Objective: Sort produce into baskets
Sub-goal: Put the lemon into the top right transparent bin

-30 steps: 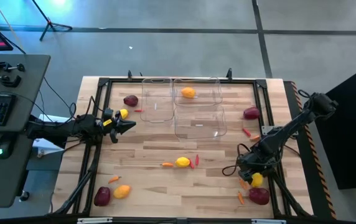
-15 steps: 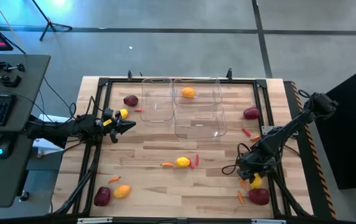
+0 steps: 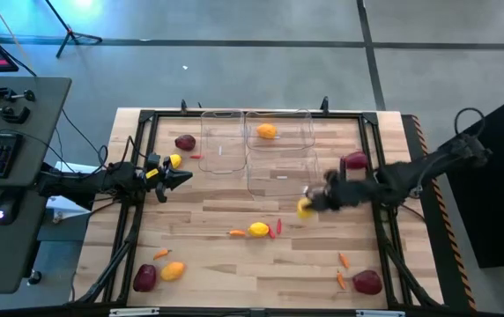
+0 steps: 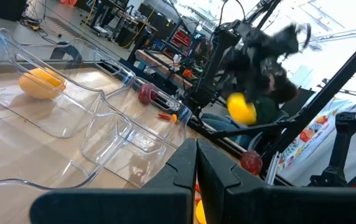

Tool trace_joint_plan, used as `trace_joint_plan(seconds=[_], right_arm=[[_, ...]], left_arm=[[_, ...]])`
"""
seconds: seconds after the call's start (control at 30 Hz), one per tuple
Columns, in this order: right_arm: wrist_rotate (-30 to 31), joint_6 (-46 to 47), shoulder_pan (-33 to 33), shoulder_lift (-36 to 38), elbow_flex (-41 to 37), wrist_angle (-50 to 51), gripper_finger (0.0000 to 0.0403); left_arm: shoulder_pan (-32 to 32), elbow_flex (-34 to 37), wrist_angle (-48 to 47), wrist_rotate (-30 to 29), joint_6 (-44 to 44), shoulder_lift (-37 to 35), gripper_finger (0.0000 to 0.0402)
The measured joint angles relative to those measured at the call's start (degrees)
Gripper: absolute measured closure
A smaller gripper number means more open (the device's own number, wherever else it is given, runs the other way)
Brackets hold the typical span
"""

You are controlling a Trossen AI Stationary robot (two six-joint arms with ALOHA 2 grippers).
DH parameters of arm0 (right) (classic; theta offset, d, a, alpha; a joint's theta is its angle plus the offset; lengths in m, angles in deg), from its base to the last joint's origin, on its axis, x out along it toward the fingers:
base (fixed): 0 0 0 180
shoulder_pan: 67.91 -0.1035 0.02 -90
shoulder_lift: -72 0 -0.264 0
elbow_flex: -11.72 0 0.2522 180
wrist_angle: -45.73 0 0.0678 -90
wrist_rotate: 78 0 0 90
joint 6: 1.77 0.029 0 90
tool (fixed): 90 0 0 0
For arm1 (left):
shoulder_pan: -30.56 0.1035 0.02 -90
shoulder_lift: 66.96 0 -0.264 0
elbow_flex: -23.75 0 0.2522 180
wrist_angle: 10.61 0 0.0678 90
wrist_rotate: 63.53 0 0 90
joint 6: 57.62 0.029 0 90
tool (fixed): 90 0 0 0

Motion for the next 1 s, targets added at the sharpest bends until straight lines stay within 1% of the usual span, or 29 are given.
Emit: trace_joint_plan(seconds=[0.03, 0.1, 0.2, 0.27, 0.37, 0.43, 0.53, 0.6, 0.67, 0.7, 0.8, 0.93, 1.0], right_arm=[[0.9, -3.6, 2.8, -0.7, 1.3, 0.1, 0.0238], [1.0, -10.8, 9.2, -2.6, 3.3, 0.1, 0.0238], [-1.6, -21.8, 19.6, -7.1, 5.9, -0.1, 0.0238], [-2.3, -28.5, 26.3, -10.5, 7.9, -0.2, 0.0238], [0.8, -34.3, 34.6, -15.2, 10.7, -2.5, 0.0238], [2.5, -36.3, 38.4, -17.6, 12.2, -4.7, 0.0238], [0.5, -41.4, 42.0, -20.7, 13.1, -9.8, 0.0238], [-3.5, -43.5, 44.2, -22.6, 13.1, -13.5, 0.0238], [-8.6, -43.0, 46.2, -24.4, 13.1, -14.9, 0.0236], [-10.2, -43.1, 46.8, -25.2, 13.1, -14.8, 0.0230], [-11.2, -44.3, 47.7, -27.2, 13.0, -13.4, 0.0196], [-11.8, -44.7, 49.0, -27.5, 13.0, -13.6, 0.0116], [-14.4, -44.6, 49.9, -26.9, 13.6, -13.2, 0.0076]], left_arm=[[0.0, 0.0, 0.0, 0.0, 0.0, 0.0, 0.0402], [0.0, 0.0, 0.0, 0.0, 0.0, 0.0, 0.0402], [0.0, 0.0, 0.0, 0.0, -0.1, 0.0, 0.0401], [0.0, 0.0, 0.0, 0.0, 0.0, 0.0, 0.0402], [0.0, 0.0, 0.0, 0.0, -0.1, 0.0, 0.0402], [0.0, 0.0, 0.0, 0.0, 0.0, 0.0, 0.0401], [0.0, 0.0, 0.0, 0.0, 0.0, 0.0, 0.0402], [0.0, 0.0, 0.0, 0.0, -0.1, 0.0, 0.0402], [0.0, 0.0, 0.0, 0.0, 0.0, 0.0, 0.0401], [0.0, 0.0, 0.0, 0.0, 0.0, 0.0, 0.0402], [0.0, 0.0, 0.0, 0.0, -0.1, 0.0, 0.0401], [0.0, 0.0, 0.0, 0.0, -0.1, 0.0, 0.0402], [0.0, 0.0, 0.0, 0.0, 0.0, 0.0, 0.0401]])
